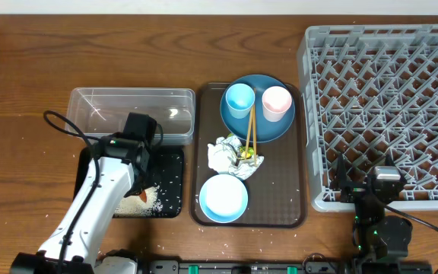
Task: Sort waste into correct bins and load items into the dishwasher rack
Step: 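Carry the carrot to the black tray and release it, then reach the left gripper to the crumpled tissue and grasp it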
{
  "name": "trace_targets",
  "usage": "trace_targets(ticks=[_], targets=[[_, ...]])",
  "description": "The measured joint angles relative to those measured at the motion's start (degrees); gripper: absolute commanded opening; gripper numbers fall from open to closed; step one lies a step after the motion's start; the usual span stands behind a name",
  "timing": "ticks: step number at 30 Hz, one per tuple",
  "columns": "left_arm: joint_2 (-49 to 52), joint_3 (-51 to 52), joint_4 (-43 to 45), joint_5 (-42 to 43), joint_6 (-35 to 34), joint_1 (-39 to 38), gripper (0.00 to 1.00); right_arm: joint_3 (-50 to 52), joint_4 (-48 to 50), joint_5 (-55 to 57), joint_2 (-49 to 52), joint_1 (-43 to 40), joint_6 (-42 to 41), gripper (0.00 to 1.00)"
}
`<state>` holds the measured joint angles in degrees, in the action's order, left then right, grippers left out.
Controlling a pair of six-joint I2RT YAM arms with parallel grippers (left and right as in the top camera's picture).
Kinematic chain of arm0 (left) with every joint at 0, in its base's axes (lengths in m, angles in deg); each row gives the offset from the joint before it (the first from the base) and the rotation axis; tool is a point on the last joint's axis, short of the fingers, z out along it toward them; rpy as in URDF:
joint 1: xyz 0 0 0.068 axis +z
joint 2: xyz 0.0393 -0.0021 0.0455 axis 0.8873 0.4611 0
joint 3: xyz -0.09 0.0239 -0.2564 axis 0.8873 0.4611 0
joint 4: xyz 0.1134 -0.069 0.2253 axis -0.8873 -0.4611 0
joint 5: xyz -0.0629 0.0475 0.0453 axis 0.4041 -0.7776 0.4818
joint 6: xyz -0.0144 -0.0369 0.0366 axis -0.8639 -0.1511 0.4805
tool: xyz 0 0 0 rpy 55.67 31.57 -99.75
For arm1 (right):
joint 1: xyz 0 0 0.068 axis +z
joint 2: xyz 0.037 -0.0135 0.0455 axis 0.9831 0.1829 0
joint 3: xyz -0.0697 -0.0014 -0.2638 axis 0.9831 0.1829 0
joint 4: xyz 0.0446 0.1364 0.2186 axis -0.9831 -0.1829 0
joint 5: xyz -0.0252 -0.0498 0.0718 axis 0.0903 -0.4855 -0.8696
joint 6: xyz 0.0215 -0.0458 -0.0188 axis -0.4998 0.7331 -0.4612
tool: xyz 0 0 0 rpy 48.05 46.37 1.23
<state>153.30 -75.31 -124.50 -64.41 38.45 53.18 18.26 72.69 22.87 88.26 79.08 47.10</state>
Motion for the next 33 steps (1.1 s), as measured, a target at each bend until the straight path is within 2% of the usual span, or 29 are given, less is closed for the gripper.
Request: trace_targets(ticks=[3, 6, 13, 19, 26, 33], targets=[[0.0, 0.0, 0.11, 0.09, 0.2, 0.0, 0.44, 0.0, 0.0, 0.0, 0.0, 0.0, 0.0, 0.99], [0.0, 0.0, 0.11, 0.72, 0.24, 0.0, 0.5, 0.0, 0.0, 0.0, 0.0, 0.0, 0.0, 0.99], [-0.04, -0.7, -0.92, 2.91, 1.62, 0.0, 0.52, 0.0, 0.02, 0.0, 0.0, 0.0, 0.0, 0.99], [-4.09, -5.86, -1.84, 7.23, 5.2, -1.51, 0.53, 0.0, 0.0, 0.0, 0.0, 0.0, 0.0, 0.99], [-11.37, -8.68, 2.56, 14.78, 10.62, -12.2, 0.6, 0.0, 0.0, 0.0, 0.0, 0.0, 0.0, 0.99], [-7.8, -8.68, 12.35, 16.31, 12.57, -24.96, 0.7, 0.0, 0.0, 0.0, 0.02, 0.0, 0.0, 0.99]])
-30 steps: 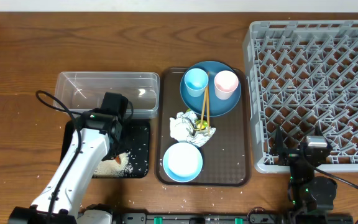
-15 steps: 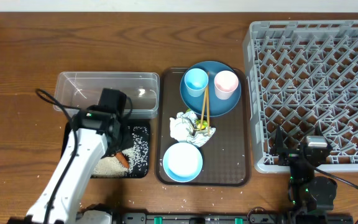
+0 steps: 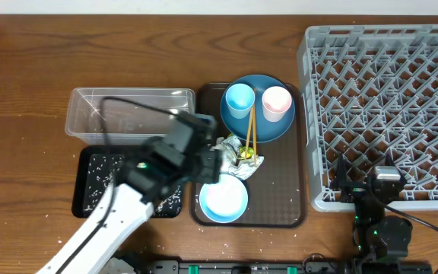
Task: Sort waste into correct bins and load items into the dishwasher rack
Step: 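Reach the left gripper to the crumpled tissue and grasp it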
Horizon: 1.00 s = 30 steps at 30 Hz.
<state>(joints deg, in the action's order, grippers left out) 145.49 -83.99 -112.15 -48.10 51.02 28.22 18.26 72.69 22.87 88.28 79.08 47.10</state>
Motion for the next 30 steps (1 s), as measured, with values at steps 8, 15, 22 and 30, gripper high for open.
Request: trace_targets(ticks=[8, 15, 22, 30], targets=[[12.07, 0.0, 6.03, -3.28, 2.03, -6.84, 0.73, 0.0, 0.0, 0.0, -0.02, 0.0, 0.0, 0.99], [20.48, 0.0, 10.38, -4.55, 4.04, -7.93, 0.73, 0.0, 0.0, 0.0, -0.02, 0.0, 0.0, 0.99], [22.88, 0.0, 13.33, -4.59, 4.24, -7.96, 0.73, 0.0, 0.0, 0.0, -0.02, 0.0, 0.0, 0.99], [27.15, 0.0, 13.73, -4.59, 4.24, -7.96, 0.74, 0.0, 0.0, 0.0, 0.0, 0.0, 0.0, 0.99]])
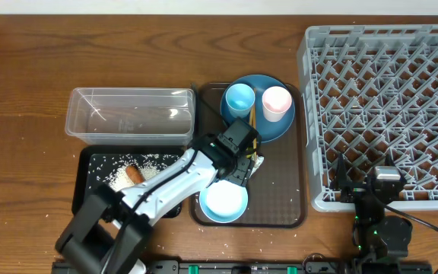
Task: Sort waste into correct bins and load items into the dishwasher rack
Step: 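Reach the left gripper to the crumpled tissue and grasp it, then lift the tissue and drop it into the clear plastic bin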
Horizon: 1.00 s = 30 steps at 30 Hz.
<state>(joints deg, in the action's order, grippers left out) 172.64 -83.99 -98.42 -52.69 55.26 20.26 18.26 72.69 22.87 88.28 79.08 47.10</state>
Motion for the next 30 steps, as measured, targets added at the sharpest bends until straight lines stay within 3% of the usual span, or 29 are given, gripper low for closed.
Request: trace_targets(ticks=[4, 8, 21, 28, 30], targets=[[1.33, 0.0, 0.57, 0.0, 0.0, 0.0, 0.71, 0.0, 0.0, 0.0, -0.02, 0.0, 0.0, 0.99], [1.62, 0.0, 0.72, 0.0, 0.11, 0.0, 0.57, 0.0, 0.0, 0.0, -0.02, 0.0, 0.0, 0.99], [1.62, 2.93, 4.59, -0.48, 0.39, 0.0, 0.57, 0.0, 0.0, 0.0, -0.02, 0.0, 0.0, 0.99], [1.62, 3.34, 5.11, -1.11, 0.37, 0.0, 0.08, 0.0, 0.0, 0.0, -0.02, 0.0, 0.0, 0.99], [1.62, 3.34, 5.16, -1.27, 0.59, 0.0, 0.06, 0.0, 0.0, 0.0, -0.02, 0.0, 0.0, 0.99]])
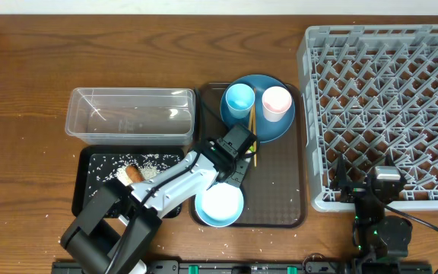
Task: Sort waste into correct bins and load items into the dishwasher rack
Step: 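Lift the tissue and drop it into the clear plastic bin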
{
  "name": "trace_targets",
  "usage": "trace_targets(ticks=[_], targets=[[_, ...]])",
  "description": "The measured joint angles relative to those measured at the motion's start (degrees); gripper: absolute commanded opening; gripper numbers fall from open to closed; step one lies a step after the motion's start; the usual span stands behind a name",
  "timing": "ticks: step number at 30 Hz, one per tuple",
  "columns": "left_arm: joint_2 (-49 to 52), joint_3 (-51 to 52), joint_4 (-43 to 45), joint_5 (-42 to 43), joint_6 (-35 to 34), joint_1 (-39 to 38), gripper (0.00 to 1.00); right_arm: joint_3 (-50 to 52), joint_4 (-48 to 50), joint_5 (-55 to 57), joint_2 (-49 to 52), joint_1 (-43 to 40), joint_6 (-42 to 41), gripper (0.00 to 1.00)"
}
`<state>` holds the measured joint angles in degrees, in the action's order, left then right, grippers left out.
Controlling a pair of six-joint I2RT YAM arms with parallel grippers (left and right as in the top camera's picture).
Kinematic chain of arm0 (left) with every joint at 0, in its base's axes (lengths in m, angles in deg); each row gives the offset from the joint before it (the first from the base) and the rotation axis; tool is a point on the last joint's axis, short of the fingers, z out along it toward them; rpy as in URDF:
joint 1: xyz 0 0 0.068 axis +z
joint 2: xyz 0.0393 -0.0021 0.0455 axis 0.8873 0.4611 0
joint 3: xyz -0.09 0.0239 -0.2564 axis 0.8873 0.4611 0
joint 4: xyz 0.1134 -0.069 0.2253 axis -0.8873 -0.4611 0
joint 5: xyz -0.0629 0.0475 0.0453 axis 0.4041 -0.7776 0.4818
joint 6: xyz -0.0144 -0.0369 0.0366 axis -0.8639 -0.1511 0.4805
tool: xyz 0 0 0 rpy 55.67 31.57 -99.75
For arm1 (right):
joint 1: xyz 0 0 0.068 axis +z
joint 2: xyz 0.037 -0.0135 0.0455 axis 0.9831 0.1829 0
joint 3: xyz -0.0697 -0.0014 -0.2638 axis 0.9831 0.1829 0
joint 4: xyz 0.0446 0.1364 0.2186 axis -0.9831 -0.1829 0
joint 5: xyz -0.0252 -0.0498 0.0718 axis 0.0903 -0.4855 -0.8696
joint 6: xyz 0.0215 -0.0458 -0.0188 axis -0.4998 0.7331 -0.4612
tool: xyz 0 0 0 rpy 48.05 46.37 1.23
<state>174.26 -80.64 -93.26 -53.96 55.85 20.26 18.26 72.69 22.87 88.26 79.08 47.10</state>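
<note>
My left gripper is down on the brown tray, just below the blue plate. It covers the crumpled napkin, of which nothing shows around the fingers, and it seems shut on it. The plate carries a blue cup and a pink cup. Chopsticks lean off the plate's edge. A light blue bowl lies at the tray's front left corner. My right gripper rests by the front edge of the grey dishwasher rack, fingers together.
A clear plastic bin stands left of the tray. In front of it a black tray holds scattered rice and a piece of sausage. My left arm lies across the black tray's right side.
The napkin's white edges and the food scraps that showed beside my left gripper are now hidden under it. The light blue bowl has shifted slightly to the front left. The right arm is unchanged.
My left gripper was first over the black tray of rice. It was then at the brown tray's left edge, then down on the crumpled napkin below the plate. Now it stays there with the napkin out of sight.
</note>
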Motion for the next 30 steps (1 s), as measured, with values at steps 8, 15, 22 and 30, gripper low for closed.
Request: trace_targets(ticks=[8, 15, 22, 30], targets=[[-3.28, -0.02, -1.25, -0.2, 0.26, 0.02, 0.06, 0.0, 0.02, 0.0, 0.0, 0.0, 0.0, 0.99], [-16.11, -0.22, -5.88, -0.2, 0.26, 0.02, 0.06, 0.0, 0.02, 0.0, 0.0, 0.0, 0.0, 0.99], [-25.64, -0.24, -9.86, -0.74, 0.26, 0.02, 0.06, 0.0, 0.0, 0.0, 0.0, 0.0, 0.0, 0.99], [-29.35, -0.24, -10.12, -3.13, 0.26, 0.02, 0.06, 0.0, 0.0, 0.0, 0.0, 0.0, 0.0, 0.99]])
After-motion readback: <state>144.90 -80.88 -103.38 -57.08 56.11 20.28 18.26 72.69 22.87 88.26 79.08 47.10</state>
